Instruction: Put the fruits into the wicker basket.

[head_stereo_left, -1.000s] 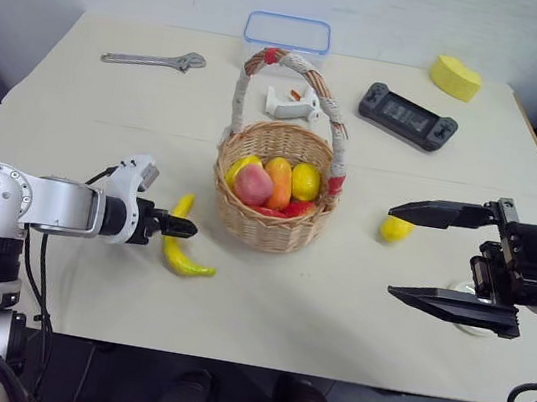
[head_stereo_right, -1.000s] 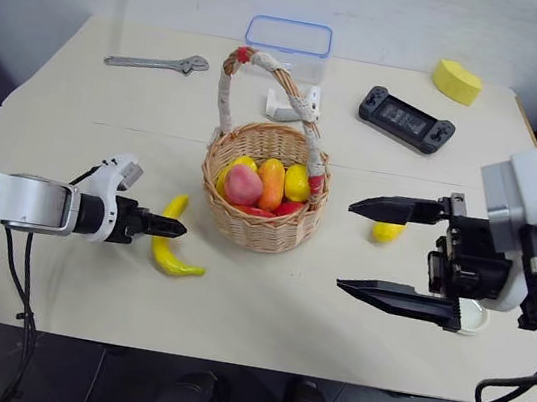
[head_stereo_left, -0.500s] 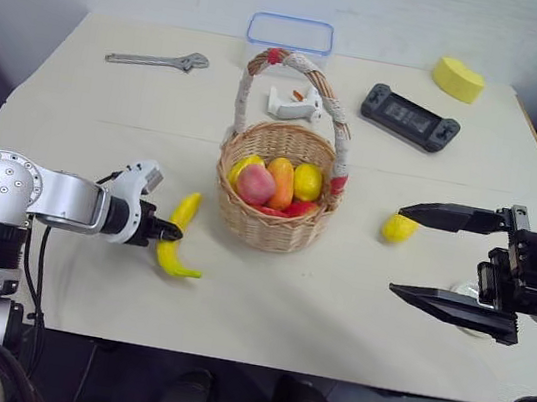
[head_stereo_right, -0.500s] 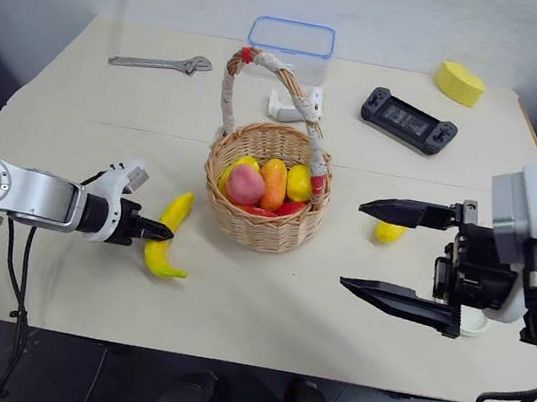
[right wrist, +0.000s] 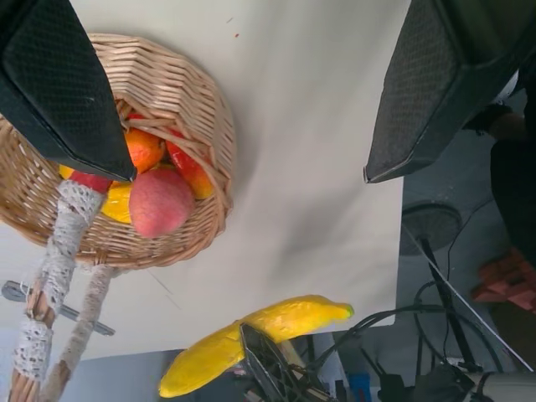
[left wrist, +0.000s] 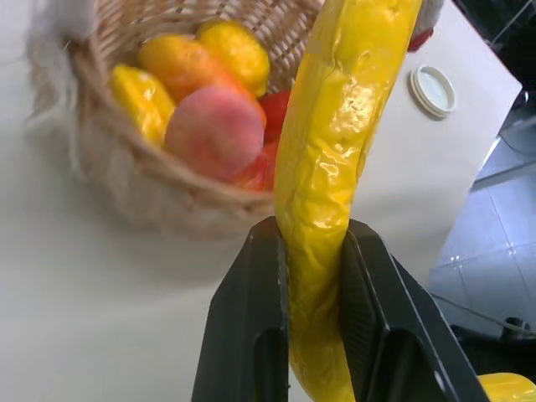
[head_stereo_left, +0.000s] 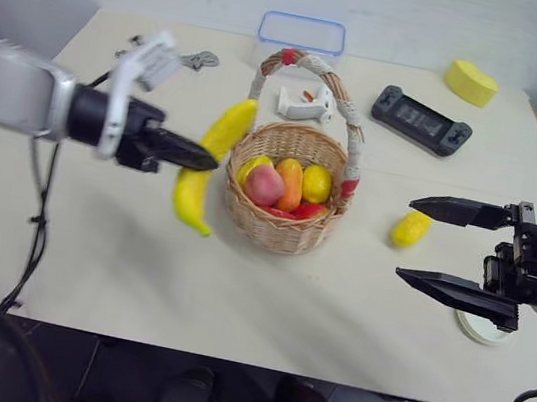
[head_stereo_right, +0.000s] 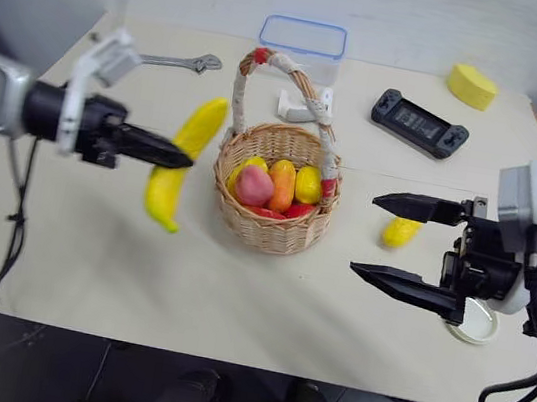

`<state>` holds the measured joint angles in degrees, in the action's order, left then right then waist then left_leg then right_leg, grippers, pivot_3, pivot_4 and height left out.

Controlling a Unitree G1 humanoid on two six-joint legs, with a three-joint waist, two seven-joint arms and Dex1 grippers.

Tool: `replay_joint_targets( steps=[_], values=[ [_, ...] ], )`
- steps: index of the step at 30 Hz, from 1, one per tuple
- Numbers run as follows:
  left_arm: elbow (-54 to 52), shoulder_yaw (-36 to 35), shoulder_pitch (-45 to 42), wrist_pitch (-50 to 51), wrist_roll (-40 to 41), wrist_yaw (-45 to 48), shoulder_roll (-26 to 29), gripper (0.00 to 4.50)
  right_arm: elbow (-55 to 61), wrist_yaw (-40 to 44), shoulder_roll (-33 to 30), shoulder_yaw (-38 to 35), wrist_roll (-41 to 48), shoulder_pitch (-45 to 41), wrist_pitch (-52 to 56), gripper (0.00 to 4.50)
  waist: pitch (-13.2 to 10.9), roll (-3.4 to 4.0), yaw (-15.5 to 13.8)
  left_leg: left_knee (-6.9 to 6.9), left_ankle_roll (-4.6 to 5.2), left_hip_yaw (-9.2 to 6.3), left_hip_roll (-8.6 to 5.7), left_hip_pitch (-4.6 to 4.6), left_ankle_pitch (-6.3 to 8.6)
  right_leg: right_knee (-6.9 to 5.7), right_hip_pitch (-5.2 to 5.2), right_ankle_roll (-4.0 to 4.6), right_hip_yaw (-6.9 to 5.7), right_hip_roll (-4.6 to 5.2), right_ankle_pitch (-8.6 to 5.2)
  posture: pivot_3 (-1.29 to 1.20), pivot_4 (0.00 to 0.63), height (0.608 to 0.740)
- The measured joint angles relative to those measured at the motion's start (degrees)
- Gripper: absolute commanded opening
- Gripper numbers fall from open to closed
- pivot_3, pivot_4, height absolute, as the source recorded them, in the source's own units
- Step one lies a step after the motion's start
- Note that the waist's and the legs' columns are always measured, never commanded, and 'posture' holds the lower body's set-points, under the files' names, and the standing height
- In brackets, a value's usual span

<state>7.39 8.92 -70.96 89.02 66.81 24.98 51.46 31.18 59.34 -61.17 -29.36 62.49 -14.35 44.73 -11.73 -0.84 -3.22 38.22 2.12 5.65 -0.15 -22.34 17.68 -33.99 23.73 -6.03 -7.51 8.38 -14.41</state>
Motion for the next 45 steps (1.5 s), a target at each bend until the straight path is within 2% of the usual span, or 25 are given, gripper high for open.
replay_joint_targets(
  steps=[3,7,9,12,17,22,26,29,33,34,37,43,45],
  values=[
    [9.11,3.26,-5.70,-1.31,-8.61,0.30,-7.57,0.46,0.29,-1.07,0.00,0.02,-0.21,0.09,0.00,4.50,-0.01,-0.03,0.24,-0.01,0.21,0.01,0.00,-0.05,-0.10,-0.04,0.01,-0.05,-0.01,0.00,0.03,0.00,0.150,0.740],
    [16.76,3.78,-7.97,-3.18,-17.18,0.00,-14.12,0.46,1.39,-3.11,0.22,-0.85,0.46,1.70,0.24,4.50,-0.02,-0.03,0.89,-0.15,0.24,0.13,0.06,-0.05,-0.11,0.00,0.03,-0.08,-0.08,-0.03,0.04,0.00,0.150,0.740],
    [19.56,3.27,-7.97,-3.39,-19.81,-0.36,-16.06,1.17,2.52,-3.90,0.56,-1.11,0.97,2.53,0.25,4.50,-0.03,-0.05,1.08,-0.15,0.24,0.11,0.06,-0.15,-0.11,0.03,0.09,-0.08,-0.12,-0.06,0.04,0.00,0.150,0.740],
    [20.82,2.08,-7.96,-3.25,-22.15,0.37,-17.65,1.99,3.21,-5.14,0.61,-1.78,1.66,3.69,0.25,4.50,-0.05,-0.08,1.15,-0.10,0.26,0.09,0.05,-0.23,-0.11,0.08,0.10,-0.13,-0.12,-0.06,0.06,0.00,0.150,0.740],
    [19.03,-1.00,-6.86,-2.56,-24.13,2.72,-16.40,3.43,3.62,-6.77,0.66,-2.76,2.24,5.28,0.26,4.50,-0.05,-0.08,1.40,-0.02,0.28,0.08,0.05,-0.15,-0.12,0.00,0.06,-0.17,-0.06,-0.02,0.08,0.00,0.150,0.740],
    [4.94,-6.87,3.10,-6.71,-22.80,10.32,-10.04,3.43,3.22,-9.36,3.08,-7.53,1.60,12.30,0.48,4.50,-0.04,-0.07,1.80,-0.07,0.22,0.07,0.09,-0.11,-0.12,-0.03,0.07,-0.15,-0.02,-0.02,0.08,0.00,0.150,0.740],
    [-8.39,-13.48,15.57,-19.49,-21.81,20.63,-3.51,3.43,1.26,-10.57,6.16,-13.61,-1.73,20.71,0.42,4.50,-0.04,-0.06,1.71,-0.05,0.20,0.09,0.09,-0.06,-0.10,0.05,-0.03,-0.15,-0.03,-0.03,0.08,0.00,0.150,0.740],
    [-13.71,-16.31,23.81,-29.01,-21.88,30.65,0.42,3.43,-2.72,-10.60,8.11,-17.67,-6.62,27.42,-0.22,4.50,-0.04,-0.06,1.49,-0.01,0.22,0.09,0.05,-0.03,-0.10,0.16,-0.09,-0.15,-0.03,-0.01,0.08,0.00,0.150,0.740],
    [-16.00,-17.13,26.31,-36.57,-21.80,39.31,2.47,4.27,-7.86,-10.12,8.87,-20.99,-9.86,30.80,-0.89,4.50,-0.03,-0.05,1.10,0.00,0.04,0.10,0.00,0.07,0.10,0.24,-0.15,-0.13,0.08,0.08,0.24,0.00,0.150,0.740],
    [-16.04,-17.17,26.04,-36.99,-21.22,40.21,2.08,4.48,-8.50,-10.08,8.87,-20.98,-9.86,30.78,-0.85,4.50,-0.03,-0.05,1.13,0.00,0.05,0.09,0.02,0.12,0.08,0.24,-0.20,-0.08,0.10,0.08,0.30,0.00,0.150,0.740],
    [-16.15,-16.99,25.43,-38.37,-20.60,41.57,0.80,4.48,-9.67,-11.40,8.92,-18.73,-10.79,28.55,-0.84,4.50,-0.03,-0.05,1.30,0.02,0.03,0.06,0.10,0.15,0.02,0.21,-0.21,0.01,0.23,0.08,0.36,0.00,0.150,0.740],
    [-18.96,-14.82,24.45,-40.94,-20.25,42.27,-2.19,4.48,-14.35,-23.17,14.37,-4.63,-14.91,14.39,1.15,4.50,-0.03,-0.02,2.19,-0.05,0.24,0.24,0.19,0.11,-0.18,-0.07,-0.03,0.04,0.34,-0.06,0.35,0.00,0.150,0.740],
    [-20.82,-14.52,24.00,-40.84,-19.23,42.05,-3.46,4.48,-16.90,-30.09,18.55,1.24,-16.84,6.69,3.39,4.50,-0.05,0.03,2.32,-0.03,0.23,0.27,0.20,0.07,-0.27,-0.07,-0.01,0.04,0.28,-0.09,0.35,0.00,0.150,0.740]
  ],
)
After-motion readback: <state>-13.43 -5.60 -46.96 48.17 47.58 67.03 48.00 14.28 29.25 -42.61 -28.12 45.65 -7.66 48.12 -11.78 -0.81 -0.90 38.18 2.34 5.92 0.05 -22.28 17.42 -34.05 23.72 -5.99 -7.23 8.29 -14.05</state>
